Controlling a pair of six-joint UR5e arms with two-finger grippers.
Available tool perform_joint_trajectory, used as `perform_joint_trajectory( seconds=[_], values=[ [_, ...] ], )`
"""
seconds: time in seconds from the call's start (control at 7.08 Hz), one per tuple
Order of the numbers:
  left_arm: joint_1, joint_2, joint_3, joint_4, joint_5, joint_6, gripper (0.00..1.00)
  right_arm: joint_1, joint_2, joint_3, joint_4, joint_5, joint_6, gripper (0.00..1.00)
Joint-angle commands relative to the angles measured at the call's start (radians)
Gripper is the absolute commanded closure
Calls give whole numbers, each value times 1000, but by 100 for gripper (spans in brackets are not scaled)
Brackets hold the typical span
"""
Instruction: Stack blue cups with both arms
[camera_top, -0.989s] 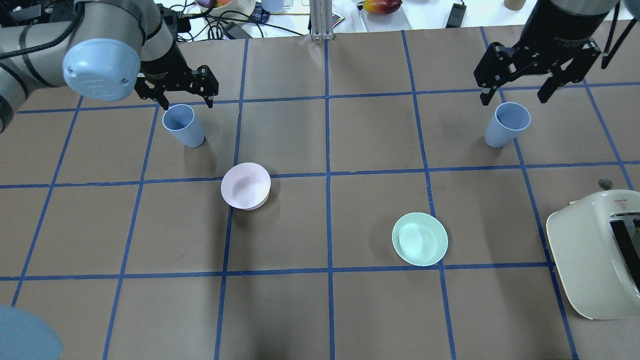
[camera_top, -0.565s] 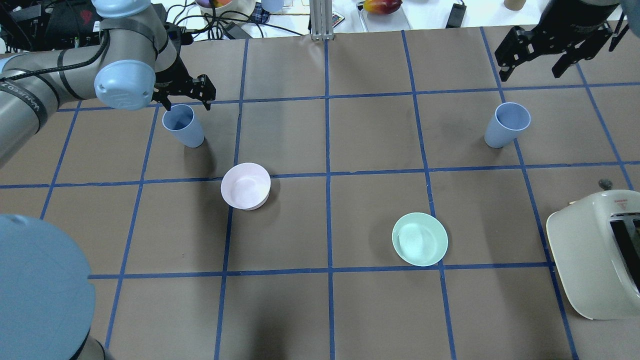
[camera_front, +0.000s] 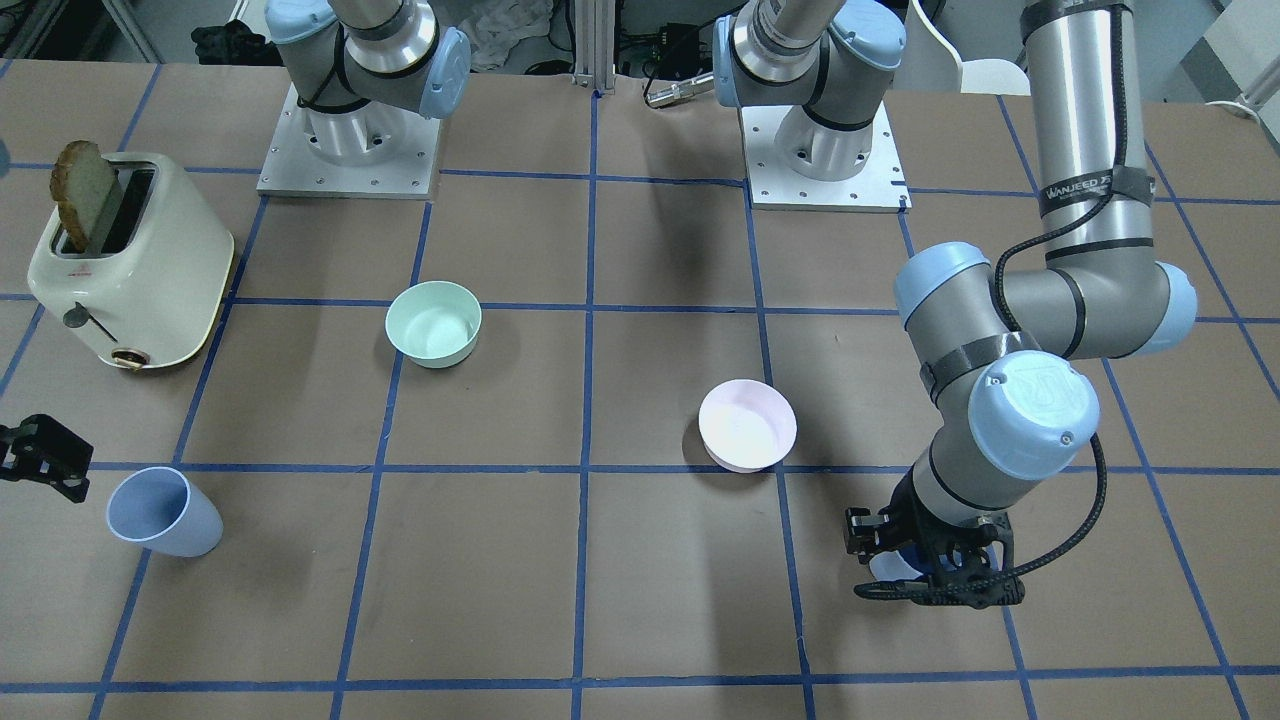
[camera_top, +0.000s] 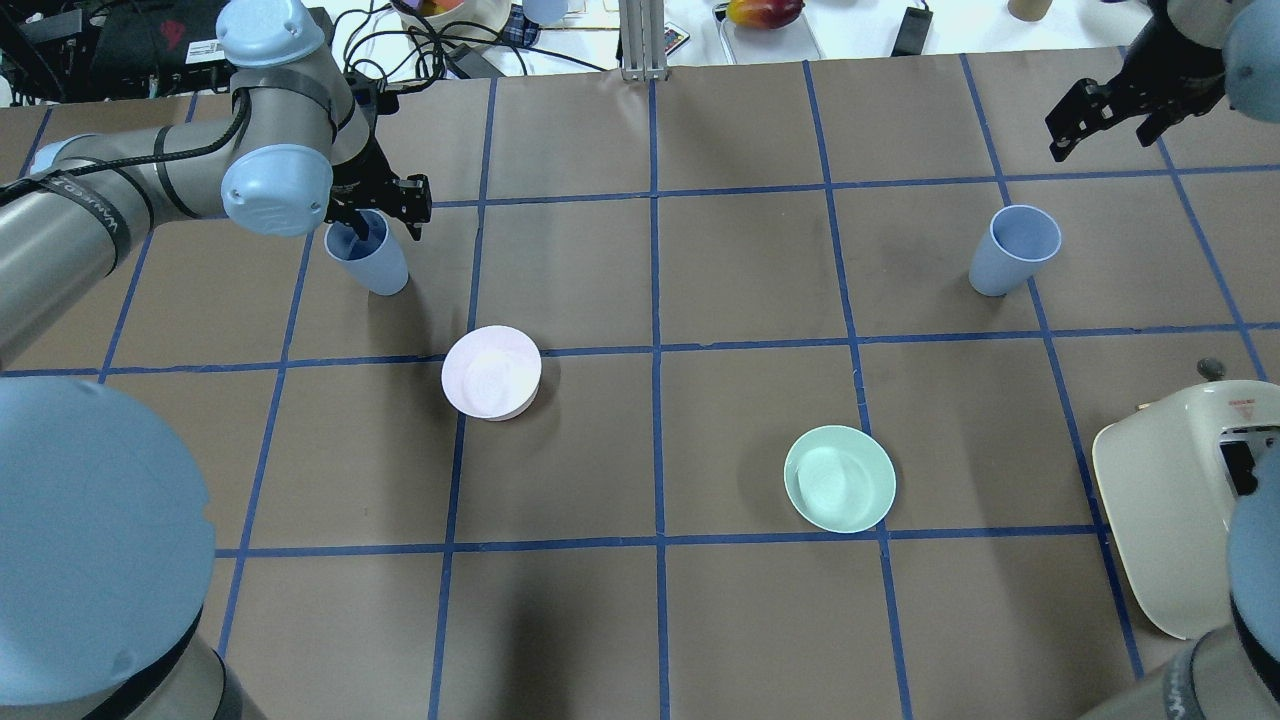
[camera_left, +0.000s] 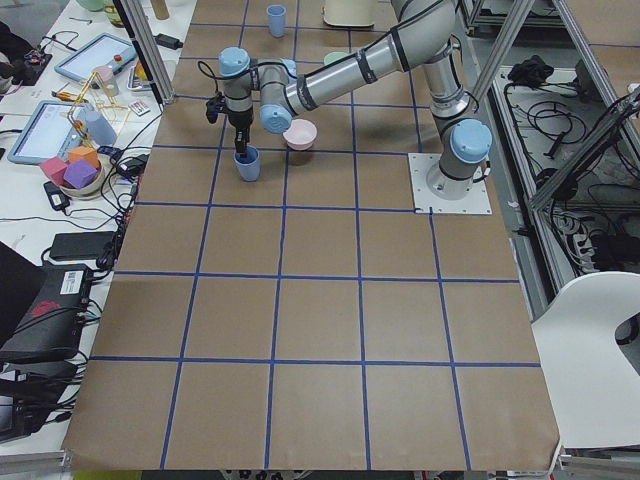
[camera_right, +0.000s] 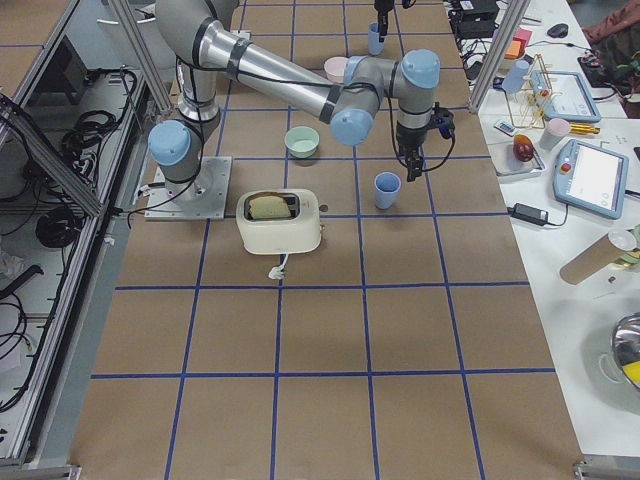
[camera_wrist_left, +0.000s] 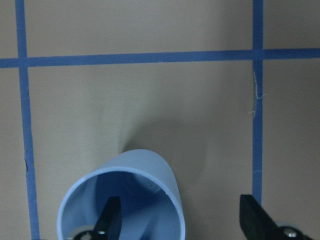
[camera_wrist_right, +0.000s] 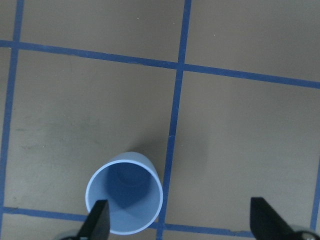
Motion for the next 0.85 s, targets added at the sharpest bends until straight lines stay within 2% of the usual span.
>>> perform_joint_trajectory(
  seconds=[0.0, 0.28, 0.42, 0.71],
  values=[
    [0, -1, 15, 3, 1, 50, 100, -32, 67, -2, -30, -7, -18, 0],
    [-3, -5, 16, 25, 1, 37, 100, -32, 72, 5, -9, -7, -21, 0],
    [-24, -1, 30, 23, 0, -44, 100, -32, 72, 5, 32, -6, -22, 0],
    [-147, -4, 84, 13, 1, -251, 100, -32, 98, 15, 46, -6, -26, 0]
  ],
)
